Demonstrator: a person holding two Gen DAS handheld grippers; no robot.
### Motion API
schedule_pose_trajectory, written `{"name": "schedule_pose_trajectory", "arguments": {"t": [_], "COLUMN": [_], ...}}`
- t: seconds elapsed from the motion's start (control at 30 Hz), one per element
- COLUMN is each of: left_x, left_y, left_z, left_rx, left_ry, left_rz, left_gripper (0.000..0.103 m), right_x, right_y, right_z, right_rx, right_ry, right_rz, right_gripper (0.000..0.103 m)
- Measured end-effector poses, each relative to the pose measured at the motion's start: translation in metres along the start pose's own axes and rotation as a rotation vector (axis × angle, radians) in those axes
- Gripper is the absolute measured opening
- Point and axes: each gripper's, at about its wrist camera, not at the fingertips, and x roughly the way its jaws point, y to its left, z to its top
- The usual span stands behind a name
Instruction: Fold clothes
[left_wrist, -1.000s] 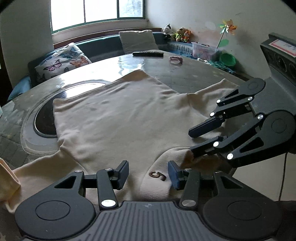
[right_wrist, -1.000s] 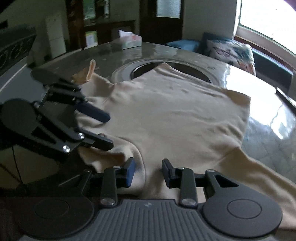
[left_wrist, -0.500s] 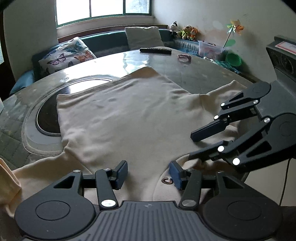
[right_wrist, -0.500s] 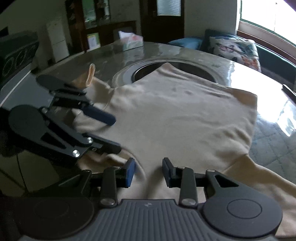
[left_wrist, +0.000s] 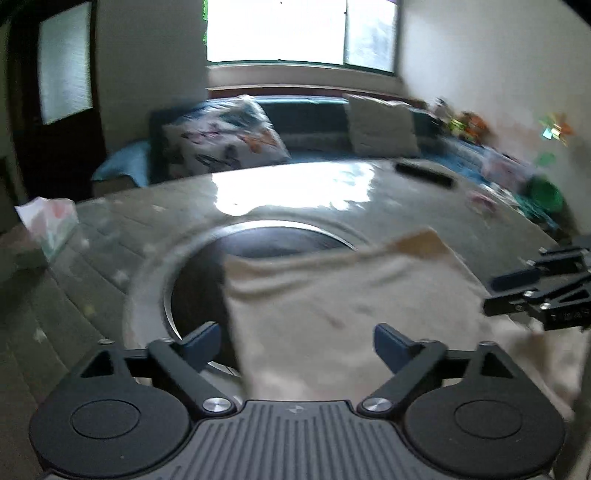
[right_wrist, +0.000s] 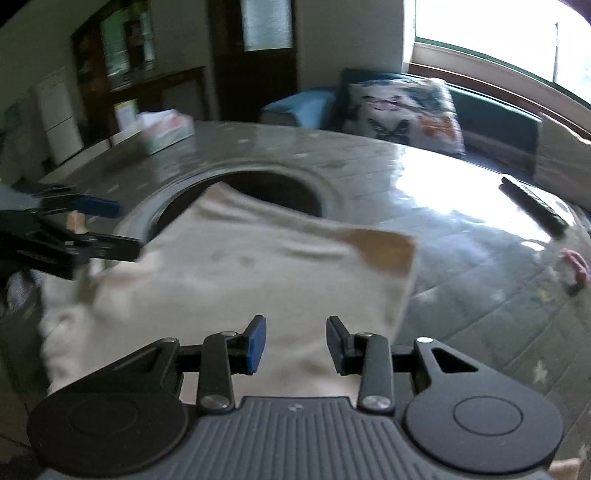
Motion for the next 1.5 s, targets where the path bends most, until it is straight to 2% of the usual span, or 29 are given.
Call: {"name": "schedule_pose_trajectory", "arguments": {"t": [0.07, 0.27, 0.4, 0.5, 0.67, 0.87, 0.93, 0.97, 1.0, 1.03, 1.3, 1.5], "left_x": [0.010, 0.050, 0.074, 0.085, 0.101, 0.111, 0.112, 0.113, 0.113, 0.112, 0.116, 0.143], "left_y": [0.008, 0.021, 0.024, 0.029, 0.042, 0.048, 0.049, 0.050, 0.050, 0.050, 0.061, 0.076], "left_z": [0.009, 0.025, 0.030, 0.033, 0.036, 0.035, 0.036, 0.037, 0.038, 0.039, 0.057, 0.073], "left_rx": [-0.022, -0.041, -0.039, -0.048, -0.094, -0.107, -0.100, -0.101, -0.101, -0.094, -0.080, -0.104], "left_ry": [-0.004, 0.051, 0.077, 0.087, 0.138, 0.157, 0.153, 0.153, 0.152, 0.147, 0.088, 0.111], "left_rz": [0.000, 0.043, 0.066, 0.071, 0.053, 0.044, 0.043, 0.035, 0.031, 0.033, 0.084, 0.123], "left_gripper": [0.103, 0.102, 0.094, 0.093, 0.088, 0.051, 0.026, 0.020, 0.012, 0.009, 0.007, 0.007], "right_x": [0.008, 0.036, 0.053, 0.062, 0.075, 0.085, 0.086, 0.086, 0.086, 0.086, 0.096, 0.126], "right_y": [-0.015, -0.053, -0.069, -0.078, -0.085, -0.088, -0.090, -0.092, -0.092, -0.092, -0.093, -0.102], "right_z": [0.011, 0.033, 0.038, 0.041, 0.047, 0.052, 0.052, 0.053, 0.053, 0.054, 0.088, 0.115], "right_rx": [0.025, 0.097, 0.132, 0.148, 0.157, 0.164, 0.173, 0.177, 0.177, 0.174, 0.137, 0.136], "right_ry": [-0.009, -0.012, -0.006, -0.003, 0.015, 0.022, 0.019, 0.018, 0.016, 0.013, -0.037, -0.032], "right_rz": [-0.028, -0.085, -0.097, -0.095, -0.092, -0.099, -0.100, -0.099, -0.096, -0.092, -0.096, -0.096], "right_gripper": [0.036, 0.036, 0.036, 0.035, 0.035, 0.029, 0.029, 0.024, 0.009, 0.007, 0.006, 0.007]}}
